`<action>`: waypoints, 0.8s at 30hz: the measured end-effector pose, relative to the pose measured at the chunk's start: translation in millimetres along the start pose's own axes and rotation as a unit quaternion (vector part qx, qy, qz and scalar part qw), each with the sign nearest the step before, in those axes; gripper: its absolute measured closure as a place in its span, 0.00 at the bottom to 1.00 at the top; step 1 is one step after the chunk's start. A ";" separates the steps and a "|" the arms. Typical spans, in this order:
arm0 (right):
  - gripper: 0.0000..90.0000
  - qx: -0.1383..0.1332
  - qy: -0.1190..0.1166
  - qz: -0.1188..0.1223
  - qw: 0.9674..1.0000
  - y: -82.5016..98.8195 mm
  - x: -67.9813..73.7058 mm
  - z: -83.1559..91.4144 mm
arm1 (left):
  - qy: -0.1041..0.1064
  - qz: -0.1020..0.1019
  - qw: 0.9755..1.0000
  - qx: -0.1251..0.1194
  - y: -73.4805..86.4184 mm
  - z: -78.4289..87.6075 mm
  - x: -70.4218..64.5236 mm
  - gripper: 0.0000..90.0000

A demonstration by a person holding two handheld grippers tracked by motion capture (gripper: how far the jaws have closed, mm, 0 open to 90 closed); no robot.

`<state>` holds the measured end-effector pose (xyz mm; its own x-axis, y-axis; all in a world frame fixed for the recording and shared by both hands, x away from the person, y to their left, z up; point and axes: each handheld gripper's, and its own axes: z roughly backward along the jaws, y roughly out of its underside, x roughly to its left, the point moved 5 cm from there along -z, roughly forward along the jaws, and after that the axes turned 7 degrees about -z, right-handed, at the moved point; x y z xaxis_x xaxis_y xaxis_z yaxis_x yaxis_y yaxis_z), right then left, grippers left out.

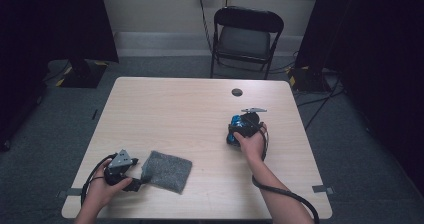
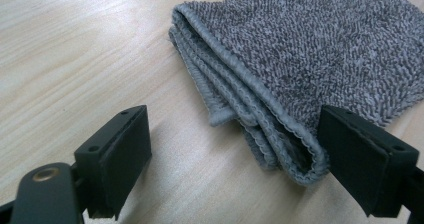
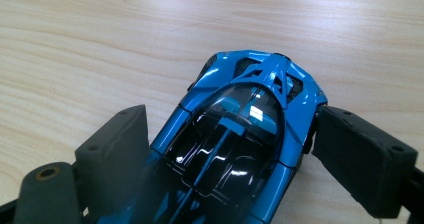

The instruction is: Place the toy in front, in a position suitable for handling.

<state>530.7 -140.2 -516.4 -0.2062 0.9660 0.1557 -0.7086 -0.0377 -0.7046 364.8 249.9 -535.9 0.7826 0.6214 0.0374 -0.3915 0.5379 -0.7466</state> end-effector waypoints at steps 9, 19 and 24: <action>0.12 -0.010 0.023 -0.003 1.000 2.7 4.3 -3.9 | 0.000 0.000 1.000 0.000 0.0 0.0 0.0 0.16; 0.10 -0.016 0.028 -0.012 0.999 4.9 4.2 -6.4 | 0.000 0.000 1.000 0.000 0.0 0.0 0.0 0.16; 0.10 -0.018 0.027 -0.022 0.999 6.1 3.7 -7.5 | 0.000 0.000 1.000 0.000 0.0 0.0 0.0 0.16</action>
<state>530.7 -134.9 -525.3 -0.1373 0.9791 0.1504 -0.6916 0.0140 -0.7222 364.8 249.9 -535.9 0.7826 0.6215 0.0366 -0.3916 0.5371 -0.7471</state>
